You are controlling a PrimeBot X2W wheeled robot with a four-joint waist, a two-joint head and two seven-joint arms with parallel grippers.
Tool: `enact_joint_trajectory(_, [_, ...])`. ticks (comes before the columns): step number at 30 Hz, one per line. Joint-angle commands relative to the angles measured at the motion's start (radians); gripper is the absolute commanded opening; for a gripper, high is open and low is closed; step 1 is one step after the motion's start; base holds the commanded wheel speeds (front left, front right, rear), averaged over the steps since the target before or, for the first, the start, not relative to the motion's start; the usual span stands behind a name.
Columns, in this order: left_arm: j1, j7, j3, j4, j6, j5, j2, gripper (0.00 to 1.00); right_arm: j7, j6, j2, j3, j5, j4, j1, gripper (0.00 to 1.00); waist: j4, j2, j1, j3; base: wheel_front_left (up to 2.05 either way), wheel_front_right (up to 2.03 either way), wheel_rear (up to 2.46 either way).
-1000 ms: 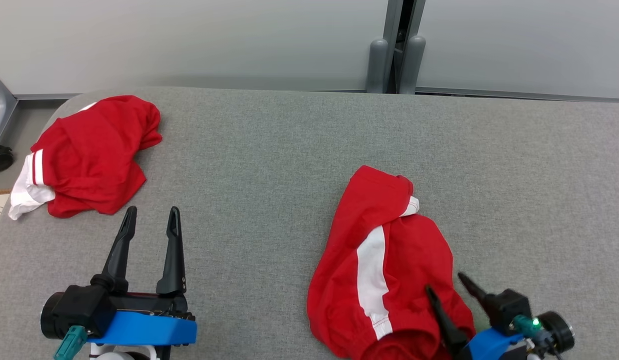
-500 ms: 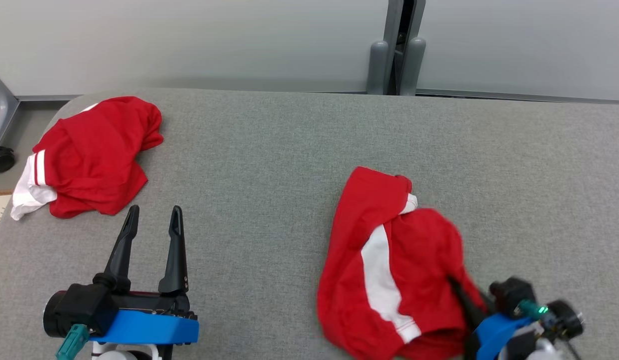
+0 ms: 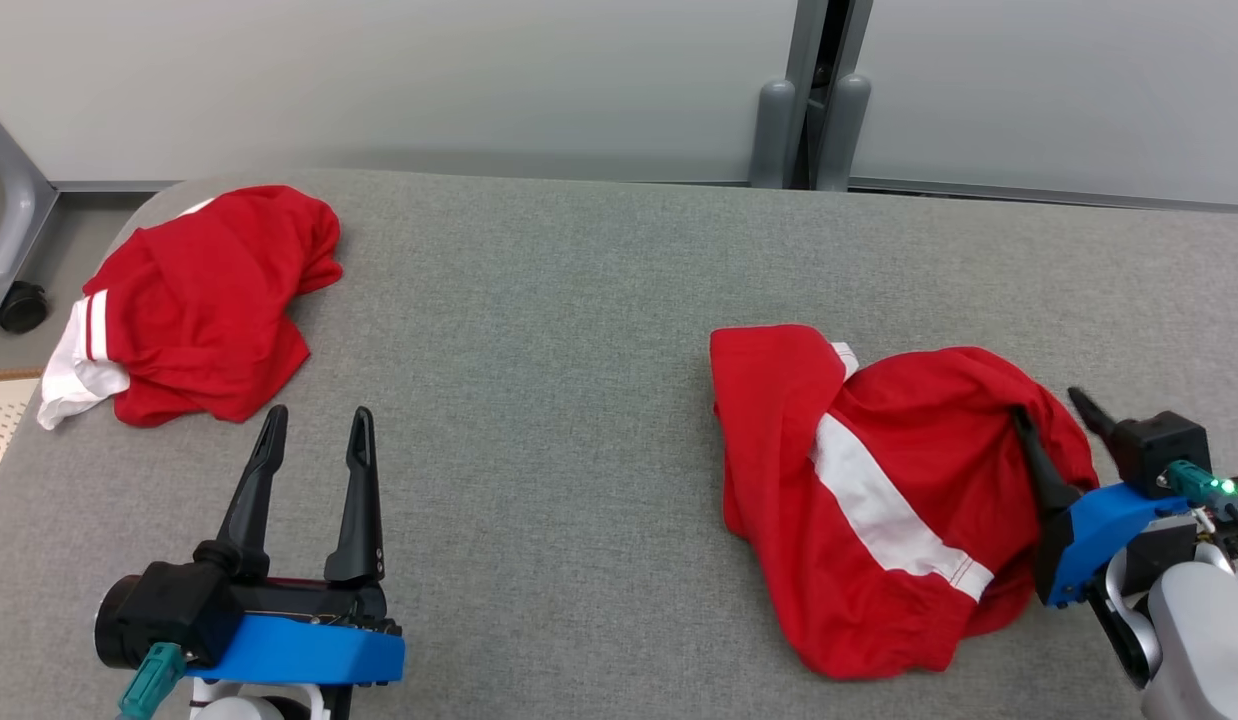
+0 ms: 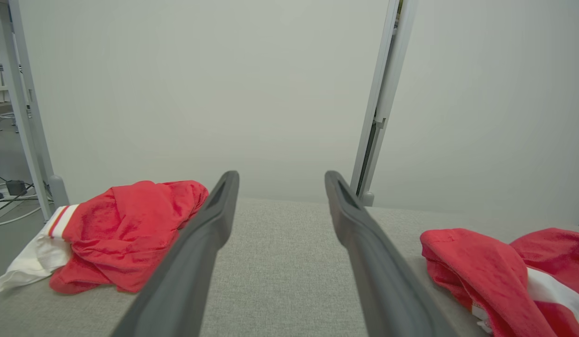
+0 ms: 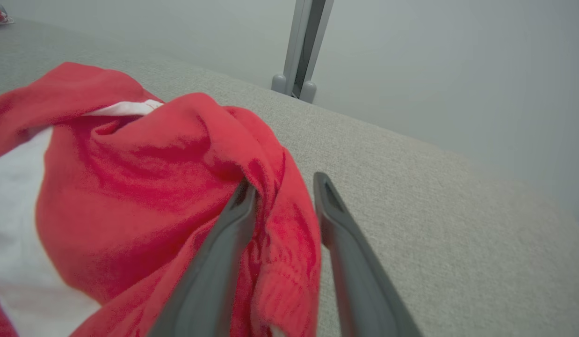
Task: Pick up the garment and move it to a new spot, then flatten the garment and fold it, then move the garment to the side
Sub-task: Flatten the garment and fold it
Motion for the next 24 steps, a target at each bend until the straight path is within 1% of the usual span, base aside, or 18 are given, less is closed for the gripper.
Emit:
enact_joint_trajectory(1, [0.003, -0.003, 0.0, 0.002, 0.003, -0.001, 0.003, 1.0, -0.021, -0.001, 0.01, -0.01, 0.003, 0.008, -0.02, 1.0, -0.005, 0.0, 0.0, -0.004, 0.0, 0.0, 0.0])
enact_joint_trajectory(4, [0.009, -0.003, 0.007, 0.002, 0.003, 0.004, 0.003, 1.0, -0.067, -0.001, 0.031, -0.034, -0.007, 0.011, -0.023, 1.0, -0.019, 0.0, 0.0, -0.014, 0.0, 0.0, 0.0])
enact_joint_trajectory(8, [0.016, -0.003, 0.011, 0.003, 0.0, 0.011, 0.003, 1.0, -0.122, -0.001, 0.075, -0.079, -0.012, -0.04, 0.005, 1.0, -0.039, 0.0, 0.0, -0.029, 0.0, 0.0, 0.0])
enact_joint_trajectory(14, [0.025, -0.003, 0.008, -0.001, -0.004, 0.014, 0.003, 1.0, -0.151, -0.001, 0.176, -0.162, -0.029, -0.217, 0.114, 1.0, -0.057, 0.0, 0.0, -0.038, 0.0, 0.0, 0.0])
enact_joint_trajectory(17, [0.027, -0.003, 0.007, -0.002, -0.007, 0.016, 0.003, 1.0, -0.152, -0.001, 0.233, -0.202, -0.035, -0.334, 0.194, 1.0, -0.06, 0.0, 0.0, -0.037, 0.0, 0.0, 0.0])
enact_joint_trajectory(19, [0.026, -0.003, 0.007, -0.003, -0.006, 0.018, 0.003, 1.0, -0.152, 0.0, 0.26, -0.214, -0.041, -0.397, 0.256, 1.0, -0.061, 0.0, 0.0, -0.036, 0.0, 0.0, 0.0])
enact_joint_trajectory(20, [0.026, -0.003, 0.007, -0.003, -0.006, 0.018, 0.003, 1.0, -0.152, 0.0, 0.26, -0.214, -0.041, -0.397, 0.256, 1.0, -0.061, 0.0, 0.0, -0.036, 0.0, 0.0, 0.0])
enact_joint_trajectory(24, [0.028, -0.003, 0.012, -0.004, -0.009, 0.023, 0.003, 1.0, -0.153, 0.0, 0.288, -0.219, -0.04, -0.459, 0.338, 1.0, -0.064, 0.0, 0.0, -0.033, 0.0, 0.0, 0.0])
